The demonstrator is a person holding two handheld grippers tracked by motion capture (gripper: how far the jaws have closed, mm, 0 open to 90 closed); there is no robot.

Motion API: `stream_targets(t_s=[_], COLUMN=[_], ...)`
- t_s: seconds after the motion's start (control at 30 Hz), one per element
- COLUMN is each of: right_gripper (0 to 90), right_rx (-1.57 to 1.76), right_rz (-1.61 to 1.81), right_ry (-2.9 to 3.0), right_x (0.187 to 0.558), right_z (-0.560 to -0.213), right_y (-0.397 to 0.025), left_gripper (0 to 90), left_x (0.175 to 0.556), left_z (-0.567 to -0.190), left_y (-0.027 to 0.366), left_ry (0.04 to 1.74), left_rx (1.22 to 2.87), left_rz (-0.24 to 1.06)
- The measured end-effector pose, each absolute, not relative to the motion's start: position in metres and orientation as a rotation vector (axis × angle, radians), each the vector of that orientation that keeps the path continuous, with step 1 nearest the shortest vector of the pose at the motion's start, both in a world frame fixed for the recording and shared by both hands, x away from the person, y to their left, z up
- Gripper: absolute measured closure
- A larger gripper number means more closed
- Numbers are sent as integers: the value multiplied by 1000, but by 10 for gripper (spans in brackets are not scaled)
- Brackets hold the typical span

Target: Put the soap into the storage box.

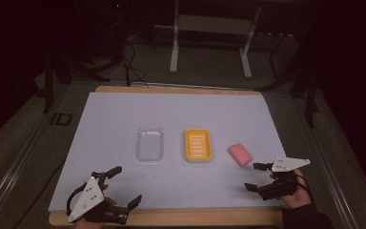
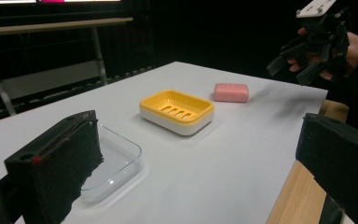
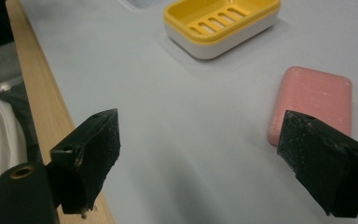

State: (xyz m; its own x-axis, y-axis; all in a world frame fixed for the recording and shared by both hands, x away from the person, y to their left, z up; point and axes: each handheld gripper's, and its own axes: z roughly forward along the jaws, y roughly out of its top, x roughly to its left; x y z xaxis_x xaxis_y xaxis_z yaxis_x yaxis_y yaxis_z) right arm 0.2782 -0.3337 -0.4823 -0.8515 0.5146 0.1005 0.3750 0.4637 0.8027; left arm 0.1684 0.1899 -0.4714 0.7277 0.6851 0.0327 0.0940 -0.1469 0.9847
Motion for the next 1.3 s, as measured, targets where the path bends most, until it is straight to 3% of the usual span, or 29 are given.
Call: stream_targets(t_s=[0.83, 1.3], right_gripper=[141, 138], right_rx=[503, 993], right_rz=[1362, 1194], right_ry=[2420, 2150], right_x=[281, 298], right_z=[-462, -456], right_y=[-319, -335], left_gripper=[3, 3], left_x=[169, 171], left_z=[-472, -473], left_y=[188, 188], left_ry=[633, 646], left_rx=[1678, 1687], left_rz=[571, 580])
